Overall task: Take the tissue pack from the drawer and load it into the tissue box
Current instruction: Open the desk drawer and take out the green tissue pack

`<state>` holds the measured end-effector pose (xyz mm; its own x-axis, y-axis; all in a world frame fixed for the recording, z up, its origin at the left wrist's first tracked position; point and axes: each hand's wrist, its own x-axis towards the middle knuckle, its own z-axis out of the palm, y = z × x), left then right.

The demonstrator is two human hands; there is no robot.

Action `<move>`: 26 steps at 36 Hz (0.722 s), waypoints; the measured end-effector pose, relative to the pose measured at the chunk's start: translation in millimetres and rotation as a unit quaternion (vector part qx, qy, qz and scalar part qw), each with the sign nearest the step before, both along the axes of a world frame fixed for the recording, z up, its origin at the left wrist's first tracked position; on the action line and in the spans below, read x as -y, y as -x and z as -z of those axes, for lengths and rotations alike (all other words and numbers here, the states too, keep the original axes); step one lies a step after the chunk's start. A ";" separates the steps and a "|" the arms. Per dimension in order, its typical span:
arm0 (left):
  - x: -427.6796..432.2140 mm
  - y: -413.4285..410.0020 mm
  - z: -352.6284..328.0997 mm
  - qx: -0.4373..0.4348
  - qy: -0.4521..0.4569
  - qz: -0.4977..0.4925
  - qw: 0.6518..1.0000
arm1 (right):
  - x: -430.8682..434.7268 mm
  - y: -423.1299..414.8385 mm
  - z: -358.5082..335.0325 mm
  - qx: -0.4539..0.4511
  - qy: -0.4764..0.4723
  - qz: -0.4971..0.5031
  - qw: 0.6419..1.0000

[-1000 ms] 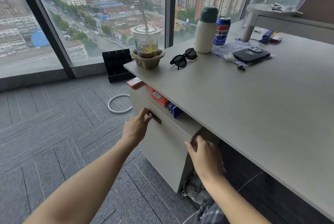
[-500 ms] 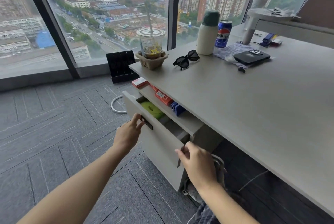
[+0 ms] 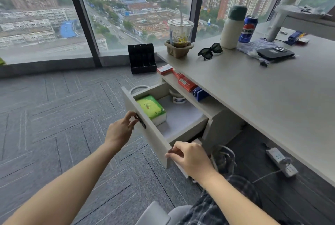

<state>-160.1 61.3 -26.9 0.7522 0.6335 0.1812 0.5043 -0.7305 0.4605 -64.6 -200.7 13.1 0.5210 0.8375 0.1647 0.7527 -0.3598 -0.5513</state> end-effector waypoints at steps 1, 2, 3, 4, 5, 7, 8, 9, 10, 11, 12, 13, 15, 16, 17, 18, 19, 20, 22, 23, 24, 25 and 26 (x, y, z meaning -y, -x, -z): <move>-1.5 4.8 -1.2 -0.003 0.001 0.000 1.000 | -0.8 -0.2 -1.0 -0.007 0.003 -0.010 1.000; -4.3 9.0 -1.6 -0.004 0.005 0.000 1.000 | -0.9 -0.9 -2.7 -0.013 0.001 -0.017 1.000; -7.7 13.1 -2.7 -0.008 0.014 0.000 1.000 | -0.7 -2.5 -4.2 -0.020 -0.006 -0.021 1.000; -12.1 16.9 -3.6 -0.011 0.024 0.003 1.000 | -0.3 -4.3 -6.3 -0.028 -0.017 -0.020 0.999; -16.4 20.1 -5.6 -0.014 0.033 0.007 0.999 | 0.2 -6.9 -7.9 -0.035 -0.029 -0.018 0.999; -25.4 24.5 -10.7 -0.007 0.048 0.014 0.999 | -0.2 -14.0 -10.6 -0.037 -0.056 -0.009 0.998; -29.3 25.4 -13.9 0.011 0.058 0.013 0.998 | -1.6 -18.1 -12.1 -0.034 -0.066 -0.005 0.997; -32.8 25.3 -18.2 0.033 0.068 0.006 0.997 | -4.3 -22.3 -13.3 -0.032 -0.073 -0.001 0.997; -35.2 24.1 -23.7 0.058 0.072 0.001 0.996 | -8.0 -26.0 -15.0 -0.034 -0.078 0.003 0.996; -37.9 21.8 -29.4 0.076 0.071 -0.002 0.995 | -13.6 -29.6 -16.2 -0.040 -0.081 0.005 0.996; -39.6 18.4 -35.6 0.092 0.067 0.005 0.994 | -20.0 -32.2 -18.3 -0.051 -0.081 0.007 0.995; -41.0 14.1 -42.2 0.101 0.061 0.014 0.993 | -28.1 -34.2 -20.3 -0.068 -0.078 0.007 0.995; -44.4 2.6 -53.7 0.103 0.037 0.037 0.993 | -46.6 -37.3 -24.2 -0.112 -0.059 0.007 0.992; -46.3 -4.1 -58.4 0.098 0.019 0.047 0.994 | -56.5 -38.7 -25.6 -0.135 -0.046 0.009 0.990; -48.3 -11.3 -62.8 0.089 0.000 0.056 0.994 | -66.5 -40.3 -26.8 -0.157 -0.031 0.015 0.987; -49.7 -18.6 -67.1 0.076 -0.020 0.065 0.995 | -76.7 -42.6 -26.5 -0.175 -0.010 0.023 0.984; -51.7 -26.0 -70.6 0.050 -0.040 0.071 0.995 | -86.9 -45.0 -25.4 -0.190 0.014 0.032 0.981; -52.9 -33.0 -74.0 0.016 -0.057 0.076 0.995 | -96.3 -47.4 -24.0 -0.202 0.043 0.038 0.978; -55.9 -45.8 -78.6 -0.068 -0.073 0.082 0.992 | -113.9 -51.9 -20.5 -0.214 0.102 0.041 0.971; -57.3 -51.5 -79.8 -0.107 -0.076 0.086 0.988 | -122.3 -53.9 -17.9 -0.222 0.130 0.042 0.966; -58.0 -56.6 -80.4 -0.137 -0.080 0.094 0.983 | -129.3 -55.2 -16.3 -0.232 0.157 0.042 0.959; -57.9 -61.4 -81.2 -0.160 -0.079 0.102 0.979 | -136.5 -56.0 -13.6 -0.245 0.182 0.041 0.951; -57.3 -65.6 -82.1 -0.174 -0.076 0.111 0.975 | -143.8 -55.8 -9.3 -0.263 0.198 0.044 0.943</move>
